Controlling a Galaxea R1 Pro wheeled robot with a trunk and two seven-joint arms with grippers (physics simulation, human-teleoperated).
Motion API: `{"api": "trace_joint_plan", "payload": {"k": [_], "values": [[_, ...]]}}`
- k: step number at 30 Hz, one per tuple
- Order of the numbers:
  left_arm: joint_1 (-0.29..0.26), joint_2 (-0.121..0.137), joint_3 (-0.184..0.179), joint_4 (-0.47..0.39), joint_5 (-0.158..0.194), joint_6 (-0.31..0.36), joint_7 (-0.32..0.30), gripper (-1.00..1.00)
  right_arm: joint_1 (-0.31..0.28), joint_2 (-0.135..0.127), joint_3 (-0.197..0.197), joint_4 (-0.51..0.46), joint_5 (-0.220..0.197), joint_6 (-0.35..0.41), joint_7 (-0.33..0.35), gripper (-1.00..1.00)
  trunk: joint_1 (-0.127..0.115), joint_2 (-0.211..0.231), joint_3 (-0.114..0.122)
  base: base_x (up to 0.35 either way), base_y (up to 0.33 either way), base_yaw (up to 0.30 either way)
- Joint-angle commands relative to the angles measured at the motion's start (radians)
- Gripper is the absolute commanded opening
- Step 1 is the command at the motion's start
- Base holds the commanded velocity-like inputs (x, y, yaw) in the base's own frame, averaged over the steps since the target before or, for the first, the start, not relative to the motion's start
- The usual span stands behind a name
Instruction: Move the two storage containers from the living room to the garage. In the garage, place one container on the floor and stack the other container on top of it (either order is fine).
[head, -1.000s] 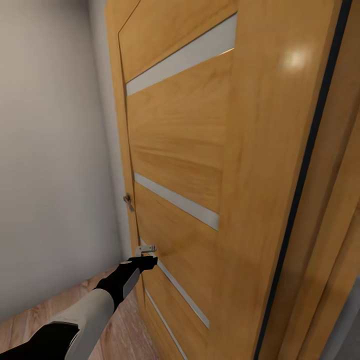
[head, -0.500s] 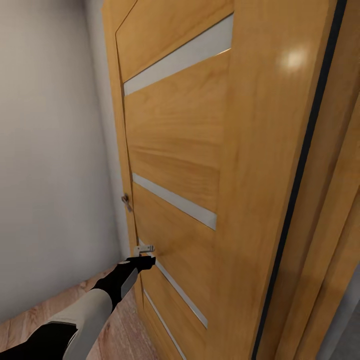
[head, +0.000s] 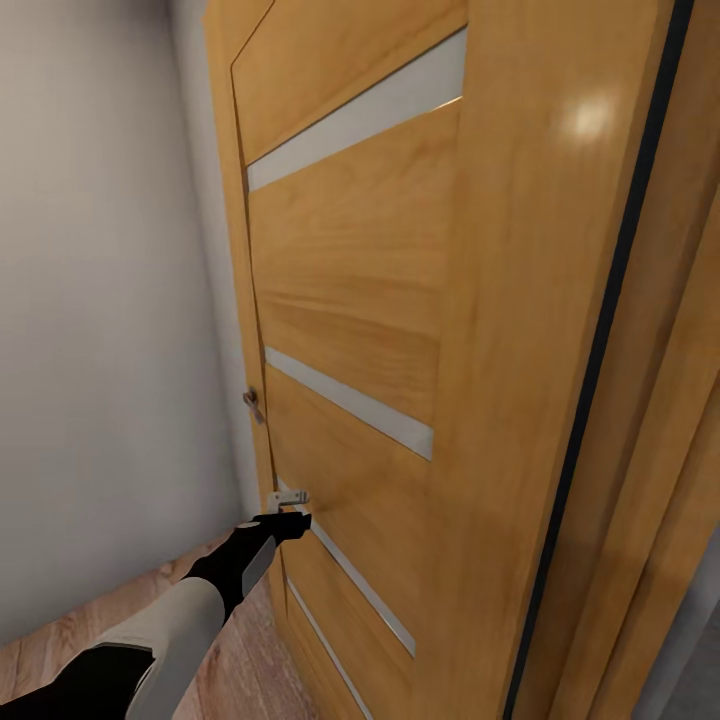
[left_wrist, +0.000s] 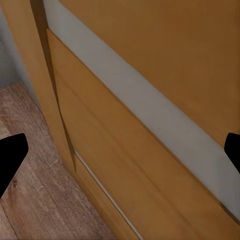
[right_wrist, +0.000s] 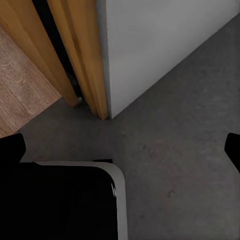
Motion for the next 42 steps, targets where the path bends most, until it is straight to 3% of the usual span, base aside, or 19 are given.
{"api": "trace_joint_plan", "payload": {"k": [1, 23, 42], "values": [[0.0, -0.074, -0.006, -0.004, 0.022, 0.005, -0.002, 1.0, 0.0, -0.001, 0.007, -0.002, -0.011, -0.001, 0.004, 1.0, 0.0, 0.0, -0.001, 0.0, 0.0, 0.0], [0.0, -0.074, -0.006, -0.004, 0.022, 0.005, -0.002, 1.0, 0.0, -0.001, 0.007, -0.002, -0.011, 0.0, 0.004, 1.0, 0.0, 0.0, -0.001, 0.0, 0.0, 0.006], [0.0, -0.074, -0.006, -0.004, 0.022, 0.005, -0.002, 1.0, 0.0, -0.001, 0.008, -0.002, -0.011, 0.0, 0.004, 1.0, 0.0, 0.0, -0.001, 0.0, 0.0, 0.262]]}}
